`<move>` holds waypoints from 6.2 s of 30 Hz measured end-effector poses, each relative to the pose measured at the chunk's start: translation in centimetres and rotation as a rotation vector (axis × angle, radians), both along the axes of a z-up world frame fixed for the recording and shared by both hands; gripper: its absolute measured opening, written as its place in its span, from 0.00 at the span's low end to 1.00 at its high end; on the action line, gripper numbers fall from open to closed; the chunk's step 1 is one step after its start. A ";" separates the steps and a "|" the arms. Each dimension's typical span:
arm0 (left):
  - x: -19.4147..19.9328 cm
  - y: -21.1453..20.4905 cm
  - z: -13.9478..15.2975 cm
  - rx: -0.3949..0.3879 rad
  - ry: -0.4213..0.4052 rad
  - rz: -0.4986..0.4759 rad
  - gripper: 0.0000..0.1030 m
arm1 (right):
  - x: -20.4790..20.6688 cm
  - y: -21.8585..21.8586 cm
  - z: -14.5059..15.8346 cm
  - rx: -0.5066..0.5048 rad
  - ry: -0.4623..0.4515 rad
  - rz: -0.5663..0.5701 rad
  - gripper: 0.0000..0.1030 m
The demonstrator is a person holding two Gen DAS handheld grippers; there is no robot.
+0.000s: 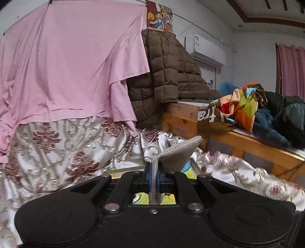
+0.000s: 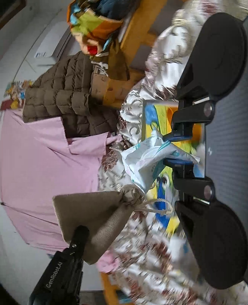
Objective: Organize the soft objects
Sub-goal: 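Carry the pouch and wipes packet over the frog-painted tray and lower them, then open both grippers to release the items into the tray and withdraw, then reach the left gripper to the dark navy cloth and grasp it, then lift the navy cloth with the left gripper while the right gripper grasps the white blue-printed cloth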
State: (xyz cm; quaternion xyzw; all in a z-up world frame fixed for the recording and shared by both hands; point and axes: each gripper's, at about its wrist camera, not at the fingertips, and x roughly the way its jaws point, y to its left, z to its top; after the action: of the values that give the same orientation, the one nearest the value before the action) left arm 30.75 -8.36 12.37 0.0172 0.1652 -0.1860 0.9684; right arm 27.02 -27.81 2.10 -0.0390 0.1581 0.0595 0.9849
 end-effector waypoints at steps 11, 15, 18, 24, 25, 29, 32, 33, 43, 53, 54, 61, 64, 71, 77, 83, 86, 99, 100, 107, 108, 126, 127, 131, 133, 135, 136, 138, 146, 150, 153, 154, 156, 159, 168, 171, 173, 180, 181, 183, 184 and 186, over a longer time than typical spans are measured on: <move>10.1 -1.8 -7.6 -0.084 0.090 0.027 0.04 | 11.1 0.9 -2.3 -0.173 0.133 0.067 0.21; 11.5 -0.1 -10.0 -0.096 0.131 0.086 0.04 | 13.2 2.5 -3.5 -0.226 0.183 0.102 0.21; 12.4 1.8 -11.5 -0.106 0.174 0.148 0.05 | 14.1 3.8 -4.4 -0.265 0.220 0.127 0.22; 14.1 5.3 -13.9 -0.175 0.316 0.253 0.07 | 14.8 5.2 -5.6 -0.289 0.267 0.145 0.24; 14.3 5.8 -14.2 -0.188 0.341 0.269 0.08 | 14.9 5.4 -5.8 -0.294 0.274 0.145 0.25; 15.0 7.1 -15.2 -0.217 0.423 0.317 0.11 | 15.1 5.5 -6.1 -0.295 0.299 0.144 0.28; 15.1 7.4 -15.4 -0.204 0.445 0.343 0.20 | 15.2 5.6 -6.1 -0.299 0.307 0.141 0.32; 15.1 7.3 -15.3 -0.196 0.446 0.343 0.26 | 15.1 5.6 -6.1 -0.299 0.306 0.140 0.33; 13.0 6.2 -14.1 -0.070 0.361 0.327 0.70 | 13.5 5.3 -4.2 -0.273 0.266 0.120 0.60; 7.1 5.1 -10.7 -0.007 0.204 0.276 0.85 | 8.0 2.8 0.9 -0.094 0.144 0.063 0.79; 6.4 5.0 -10.3 -0.012 0.189 0.273 0.87 | 7.2 2.6 1.4 -0.083 0.128 0.061 0.81; 0.3 5.8 -7.3 -0.050 0.083 0.252 0.94 | 1.2 2.3 5.3 -0.004 0.019 0.051 0.89; -2.4 6.4 -6.0 -0.073 0.048 0.243 0.96 | -1.2 2.3 6.3 0.007 -0.009 0.054 0.94; -8.5 7.7 -4.2 -0.110 -0.012 0.239 0.98 | -6.7 2.9 7.8 0.040 -0.069 0.038 1.00; -13.1 8.7 -3.8 -0.115 -0.039 0.250 0.99 | -10.9 3.6 7.8 0.051 -0.096 0.029 1.00; -16.9 9.4 -4.4 -0.105 -0.051 0.248 0.99 | -14.1 4.6 6.4 0.054 -0.083 0.013 1.00; -18.3 9.7 -4.7 -0.082 -0.065 0.246 0.99 | -15.2 4.9 5.5 0.061 -0.070 0.009 1.00; -20.5 9.8 -7.9 -0.005 -0.026 0.239 0.99 | -18.0 6.2 2.0 0.042 -0.032 -0.008 1.00; -20.6 9.7 -8.2 0.000 -0.019 0.236 0.99 | -18.1 6.3 1.6 0.044 -0.027 -0.006 1.00; -20.3 9.5 -10.6 0.060 0.033 0.209 0.99 | -17.9 6.5 -1.1 0.030 0.025 -0.004 1.00; -20.3 9.5 -11.0 0.068 0.042 0.207 0.99 | -17.9 6.5 -1.5 0.029 0.034 -0.007 1.00; -19.6 7.5 -15.9 0.262 0.124 0.112 0.99 | -16.5 5.9 -6.3 0.017 0.271 -0.022 1.00; -19.6 7.4 -16.1 0.268 0.125 0.111 0.99 | -16.4 5.8 -6.5 0.023 0.276 -0.022 1.00; -19.3 7.3 -16.6 0.286 0.137 0.111 0.99 | -16.0 5.6 -6.7 0.037 0.290 -0.025 1.00; -19.0 7.2 -16.7 0.292 0.141 0.110 0.99 | -15.8 5.4 -6.9 0.040 0.292 -0.026 1.00; -18.6 6.9 -16.8 0.306 0.140 0.111 0.99 | -15.7 5.2 -6.9 0.045 0.292 -0.029 1.00; -18.4 6.7 -16.9 0.314 0.141 0.111 0.99 | -15.6 5.2 -6.9 0.048 0.291 -0.032 1.00; -17.6 6.4 -17.1 0.331 0.163 0.105 0.99 | -15.4 5.1 -7.0 0.051 0.292 -0.039 1.00; -15.1 5.0 -17.1 0.379 0.160 0.054 0.99 | -13.8 4.6 -7.0 0.050 0.282 -0.053 1.00; -14.0 3.7 -16.8 0.423 0.136 0.010 0.99 | -12.9 4.0 -6.8 0.048 0.245 -0.054 1.00; -12.9 2.7 -16.6 0.461 0.133 -0.038 0.99 | -12.3 3.4 -6.6 0.074 0.200 -0.020 1.00; -12.6 2.4 -16.5 0.474 0.127 -0.050 0.99 | -11.9 3.1 -6.6 0.079 0.183 -0.007 1.00; -12.0 1.7 -16.4 0.498 0.109 -0.068 0.99 | -11.3 2.7 -6.4 0.093 0.154 0.000 1.00; -11.2 0.7 -16.3 0.542 0.094 -0.119 0.99 | -10.1 2.0 -6.4 0.116 0.121 0.005 1.00; -8.8 -1.0 -17.3 0.638 0.137 -0.247 0.92 | -5.7 1.6 -6.9 0.085 0.051 0.046 1.00; -8.3 -1.3 -17.8 0.673 0.148 -0.279 0.87 | -4.3 1.3 -7.3 0.097 0.057 0.051 1.00; -8.0 -1.4 -17.9 0.678 0.152 -0.297 0.84 | -3.5 1.0 -7.5 0.121 0.055 0.062 1.00; -7.1 -2.1 -18.2 0.695 0.183 -0.349 0.69 | -1.2 -0.4 -8.3 0.208 0.086 0.075 0.99; -6.9 -2.2 -18.2 0.696 0.192 -0.352 0.66 | -1.1 -0.6 -8.2 0.224 0.087 0.083 0.99; -6.5 -2.3 -18.2 0.697 0.204 -0.353 0.62 | -1.0 -0.6 -8.0 0.238 0.080 0.092 0.99; -6.3 -2.3 -18.2 0.696 0.211 -0.349 0.58 | -0.8 -0.6 -8.0 0.238 0.079 0.096 0.99; -6.0 -2.2 -18.2 0.689 0.237 -0.341 0.54 | -0.5 -0.6 -8.0 0.241 0.078 0.103 0.99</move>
State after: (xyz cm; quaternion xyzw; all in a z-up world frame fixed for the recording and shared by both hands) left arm 24.79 -10.53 -5.78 0.3464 0.3231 -0.2784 0.8355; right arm 26.51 -28.37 -5.89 0.0737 0.1857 0.1300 0.9712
